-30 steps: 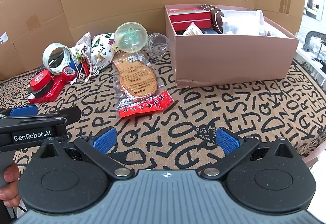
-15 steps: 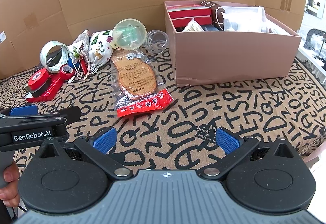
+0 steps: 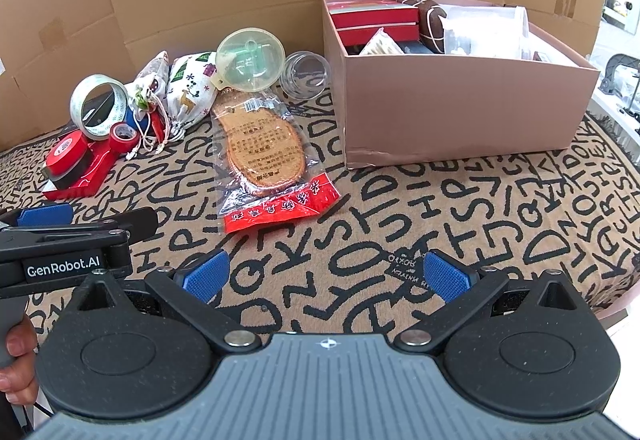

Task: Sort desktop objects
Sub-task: 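Move the right tool to the packaged bread loaf and close on it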

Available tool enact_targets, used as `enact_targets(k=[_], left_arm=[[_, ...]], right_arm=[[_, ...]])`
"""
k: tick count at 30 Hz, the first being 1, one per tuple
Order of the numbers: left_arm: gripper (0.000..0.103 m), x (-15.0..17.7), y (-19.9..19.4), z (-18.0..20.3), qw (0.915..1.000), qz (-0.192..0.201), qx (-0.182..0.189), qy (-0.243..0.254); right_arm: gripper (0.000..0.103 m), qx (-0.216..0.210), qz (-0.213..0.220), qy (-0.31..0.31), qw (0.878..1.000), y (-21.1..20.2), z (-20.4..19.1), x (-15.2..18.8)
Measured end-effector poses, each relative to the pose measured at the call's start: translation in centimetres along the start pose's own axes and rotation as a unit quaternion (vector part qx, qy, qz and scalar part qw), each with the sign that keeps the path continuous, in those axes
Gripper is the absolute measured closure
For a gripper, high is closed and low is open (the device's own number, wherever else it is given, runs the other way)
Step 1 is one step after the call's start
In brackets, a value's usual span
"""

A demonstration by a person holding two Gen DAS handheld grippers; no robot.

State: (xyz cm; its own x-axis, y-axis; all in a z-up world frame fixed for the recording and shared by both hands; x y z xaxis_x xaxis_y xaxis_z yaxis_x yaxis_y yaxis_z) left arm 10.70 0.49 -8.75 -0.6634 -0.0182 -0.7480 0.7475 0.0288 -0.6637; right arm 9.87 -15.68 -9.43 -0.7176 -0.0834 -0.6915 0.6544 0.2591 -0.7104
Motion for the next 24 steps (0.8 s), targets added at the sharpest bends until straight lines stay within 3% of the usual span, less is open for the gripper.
enact_targets(k=[9,17,24], left_arm=[[0.000,-0.5,2.4,-0.1,0.9998,-0.016,0.007,-0.004],[0.000,-0.8,6.1,-1.4,0.9975,-0.038,0.025,-0.054],[0.001,-1.6,8.9,-1.6,0.9944,-0.053,0.049,-0.077]], right_arm=[[0.000,0.000,-0.020,-0.001,1.000,2.2,0.3,-0.4],[0.000,-0.016,-0.002,-0.015,1.000,5.6,0.9,-0.8],[0.000,-0.052,-0.004,-0.024,0.998,8.3,0.3,-1.0]])
Point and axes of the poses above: each gripper's, at about its wrist camera, not at the fingertips, and y roughly the way its jaws point, z to its right, x to its underside, the point moved 10 cm from there along y, roughly the way its jaws point, and after that the axes turned 3 degrees about -x, right-handed, at the moved point
